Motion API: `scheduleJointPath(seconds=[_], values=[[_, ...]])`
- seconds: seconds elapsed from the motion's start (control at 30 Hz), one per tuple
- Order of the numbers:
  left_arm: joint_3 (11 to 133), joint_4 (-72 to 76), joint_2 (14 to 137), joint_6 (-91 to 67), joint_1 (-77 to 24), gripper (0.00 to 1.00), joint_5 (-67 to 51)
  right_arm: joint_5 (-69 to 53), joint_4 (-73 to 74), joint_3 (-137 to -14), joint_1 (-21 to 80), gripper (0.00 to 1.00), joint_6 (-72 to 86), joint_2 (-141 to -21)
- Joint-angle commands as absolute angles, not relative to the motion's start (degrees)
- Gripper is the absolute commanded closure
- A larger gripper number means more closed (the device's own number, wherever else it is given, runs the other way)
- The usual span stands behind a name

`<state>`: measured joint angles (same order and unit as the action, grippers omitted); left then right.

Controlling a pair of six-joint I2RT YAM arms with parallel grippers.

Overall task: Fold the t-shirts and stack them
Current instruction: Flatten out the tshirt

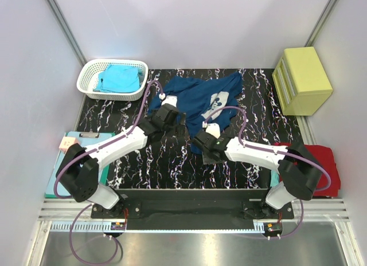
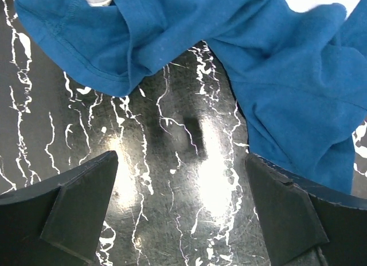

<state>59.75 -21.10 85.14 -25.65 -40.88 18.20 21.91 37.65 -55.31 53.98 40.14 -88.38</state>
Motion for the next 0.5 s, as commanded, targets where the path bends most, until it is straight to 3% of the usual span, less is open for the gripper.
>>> scheduleJointPath(seconds=[0.0,0.27,0.47], values=[[59.59,-19.51,84.64,-26.72,-41.75,0.01,18.37,23.99,36.74,-56.25,54.23,0.62,42.71,-90.26],[58.62,-20.39,83.58,-26.37,-42.19,0.01,20.04,25.22,37.79,-56.34,54.32,1.00,43.06,-90.09],[58.18,-20.39,83.93,-26.28,-42.19,0.01,20.13,29.70,44.02,-56.34,54.23,1.00,45.52,-83.69]])
